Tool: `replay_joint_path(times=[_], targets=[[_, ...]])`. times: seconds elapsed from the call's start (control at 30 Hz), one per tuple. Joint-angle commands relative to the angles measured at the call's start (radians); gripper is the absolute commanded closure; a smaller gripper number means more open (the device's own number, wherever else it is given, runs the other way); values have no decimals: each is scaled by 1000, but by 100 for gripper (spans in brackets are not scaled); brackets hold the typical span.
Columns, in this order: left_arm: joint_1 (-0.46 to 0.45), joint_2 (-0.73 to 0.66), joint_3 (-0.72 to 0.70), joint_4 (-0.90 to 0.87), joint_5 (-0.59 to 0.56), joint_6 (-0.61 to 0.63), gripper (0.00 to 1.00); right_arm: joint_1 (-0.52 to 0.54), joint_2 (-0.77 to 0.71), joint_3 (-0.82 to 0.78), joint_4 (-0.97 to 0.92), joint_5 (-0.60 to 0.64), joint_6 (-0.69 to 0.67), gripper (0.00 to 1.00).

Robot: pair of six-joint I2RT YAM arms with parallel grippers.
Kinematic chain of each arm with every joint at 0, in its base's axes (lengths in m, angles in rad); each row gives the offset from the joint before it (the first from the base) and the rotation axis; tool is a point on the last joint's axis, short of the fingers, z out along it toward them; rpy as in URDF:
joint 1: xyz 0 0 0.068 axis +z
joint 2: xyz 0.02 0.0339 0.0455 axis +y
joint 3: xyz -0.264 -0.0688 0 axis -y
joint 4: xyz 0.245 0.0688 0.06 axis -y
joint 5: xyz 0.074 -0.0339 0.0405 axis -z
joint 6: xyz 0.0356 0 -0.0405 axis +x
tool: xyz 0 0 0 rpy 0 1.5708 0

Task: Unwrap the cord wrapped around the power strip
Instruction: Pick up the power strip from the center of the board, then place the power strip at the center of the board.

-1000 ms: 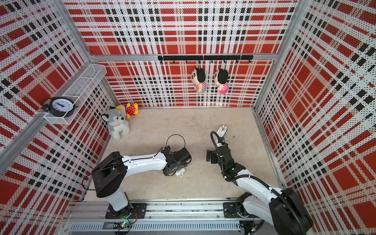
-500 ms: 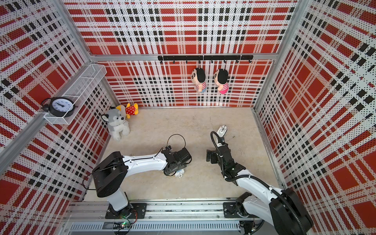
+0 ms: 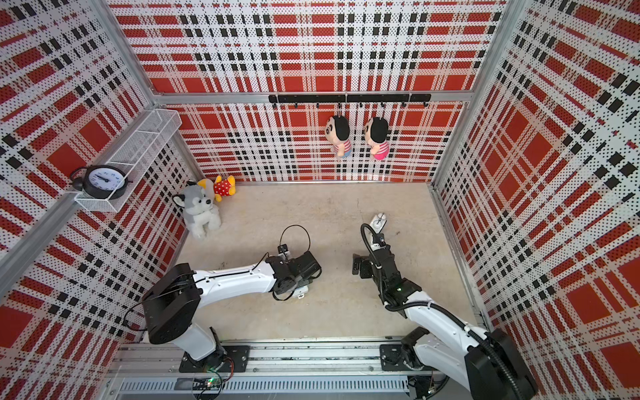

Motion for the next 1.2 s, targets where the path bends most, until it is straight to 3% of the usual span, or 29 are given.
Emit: replay_joint_path(times=[0.0, 0.2, 0.43, 0.57, 0.8, 1.17], targets=[[-10, -50, 23, 9, -75, 102, 100, 7, -35, 18, -37, 22, 3, 0], [-2, -232, -57, 214, -62, 368, 100, 7, -87, 13, -32, -54, 3, 0], [131, -441, -185, 433, 200, 610, 100, 7, -129, 21, 38, -384, 9, 0], [138, -477, -197, 446, 253, 730, 100, 7, -134, 47, 76, -556, 55, 2], [148, -541, -245, 558, 335, 815, 100, 35, -127, 60, 185, -769, 160, 9], [159, -548, -276, 655, 436, 834, 100, 140, -14, 60, 317, -758, 222, 19]])
